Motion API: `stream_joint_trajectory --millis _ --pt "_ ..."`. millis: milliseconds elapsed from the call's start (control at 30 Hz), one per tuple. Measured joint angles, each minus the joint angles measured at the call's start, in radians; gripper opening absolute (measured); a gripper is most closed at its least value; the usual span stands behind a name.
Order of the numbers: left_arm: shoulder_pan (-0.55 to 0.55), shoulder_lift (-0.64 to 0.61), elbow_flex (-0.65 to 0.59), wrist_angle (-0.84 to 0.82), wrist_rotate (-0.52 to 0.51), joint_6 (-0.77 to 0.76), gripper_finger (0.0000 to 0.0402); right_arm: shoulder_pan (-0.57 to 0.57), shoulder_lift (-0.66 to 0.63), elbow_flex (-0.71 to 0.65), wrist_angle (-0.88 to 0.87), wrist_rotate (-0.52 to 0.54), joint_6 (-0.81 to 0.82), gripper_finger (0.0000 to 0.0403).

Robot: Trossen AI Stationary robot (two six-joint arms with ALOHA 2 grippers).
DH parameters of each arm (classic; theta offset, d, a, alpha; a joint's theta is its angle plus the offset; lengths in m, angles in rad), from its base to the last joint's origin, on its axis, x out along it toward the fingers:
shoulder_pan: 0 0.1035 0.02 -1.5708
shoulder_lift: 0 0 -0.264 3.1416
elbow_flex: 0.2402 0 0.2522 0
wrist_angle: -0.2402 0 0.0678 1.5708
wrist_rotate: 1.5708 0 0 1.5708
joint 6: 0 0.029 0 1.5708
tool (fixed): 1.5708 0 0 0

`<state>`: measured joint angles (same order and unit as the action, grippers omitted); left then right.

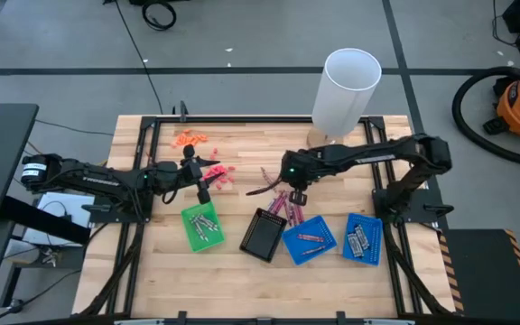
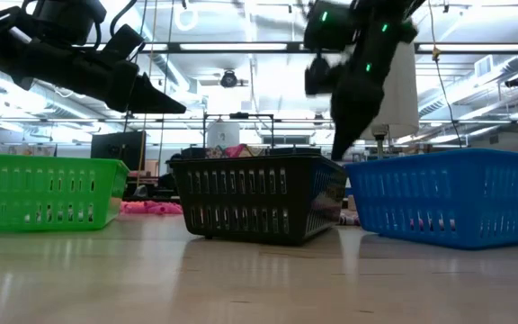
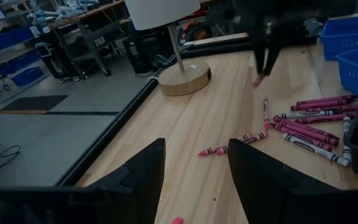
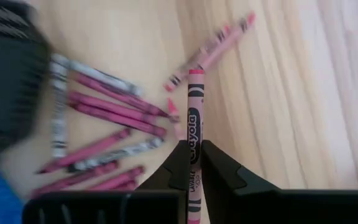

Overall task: Sort crayons
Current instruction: Put the pink crayon into the left blue bin

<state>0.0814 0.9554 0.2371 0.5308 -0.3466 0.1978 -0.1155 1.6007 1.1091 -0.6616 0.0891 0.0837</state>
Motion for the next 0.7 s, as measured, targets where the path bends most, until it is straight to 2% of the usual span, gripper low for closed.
stream_joint_trajectory --millis 333,700 --pt "0.0 0.0 0.0 0.0 0.0 -0.01 0.0187 0.163 -0.178 0.0 0.012 0.049 0.07 0.0031" --pt "0.0 0.0 0.0 -0.001 0.0 -0.023 0.0187 0.352 -0.208 -0.082 0.045 0.048 0.268 0.0031"
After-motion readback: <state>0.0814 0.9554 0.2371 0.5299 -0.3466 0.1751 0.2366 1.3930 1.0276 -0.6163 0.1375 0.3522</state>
